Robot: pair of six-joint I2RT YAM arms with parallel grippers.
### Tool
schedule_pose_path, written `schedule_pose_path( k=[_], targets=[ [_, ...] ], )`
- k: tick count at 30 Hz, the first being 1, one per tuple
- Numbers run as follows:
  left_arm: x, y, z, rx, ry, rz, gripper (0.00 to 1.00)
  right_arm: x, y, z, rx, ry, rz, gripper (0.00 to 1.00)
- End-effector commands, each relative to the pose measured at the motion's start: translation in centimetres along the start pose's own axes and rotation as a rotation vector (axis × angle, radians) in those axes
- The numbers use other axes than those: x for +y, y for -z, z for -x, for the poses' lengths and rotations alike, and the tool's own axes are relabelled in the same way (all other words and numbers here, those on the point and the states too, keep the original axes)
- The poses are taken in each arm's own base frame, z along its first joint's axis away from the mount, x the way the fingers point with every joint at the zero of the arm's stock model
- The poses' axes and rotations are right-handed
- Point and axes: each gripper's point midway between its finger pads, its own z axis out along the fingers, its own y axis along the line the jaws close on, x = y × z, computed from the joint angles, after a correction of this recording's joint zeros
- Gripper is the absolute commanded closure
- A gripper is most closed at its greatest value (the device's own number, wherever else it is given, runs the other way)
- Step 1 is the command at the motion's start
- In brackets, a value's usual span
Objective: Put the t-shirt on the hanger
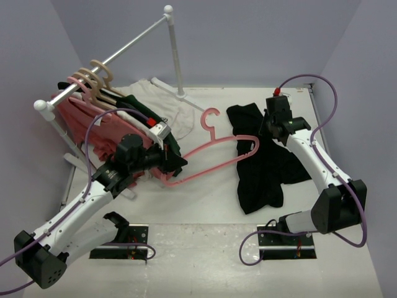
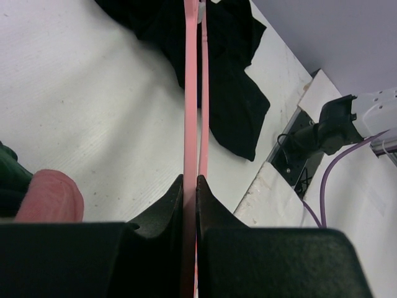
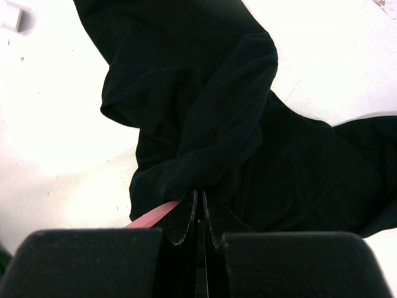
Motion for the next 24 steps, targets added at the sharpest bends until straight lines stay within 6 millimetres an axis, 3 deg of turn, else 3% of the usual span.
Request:
schedule_pose_path(
  k=[1, 12, 19, 24],
  targets=[
    [-2.1, 0.7, 3.4, -0.086, -0.085, -0.052, 1.0, -0.2, 0.1, 1.1, -0.026, 0.003, -0.026, 1.0],
    [-0.9, 0.0, 3.0, -0.097, -0.081, -0.023, 1.0, 1.3, 0.9, 1.2, -0.021, -0.015, 0.058, 1.0],
    [-3.1, -1.7, 4.0, -0.199, -0.039, -0.186, 1.0, 3.6, 1.5, 0.7, 0.014, -0.032, 0.184, 1.0],
    [-3.7, -3.6, 2.5, -0.171, -0.028, -0.225, 1.0, 4.4, 2.4, 1.3, -0.002, -0.056, 0.233, 1.0]
  ],
)
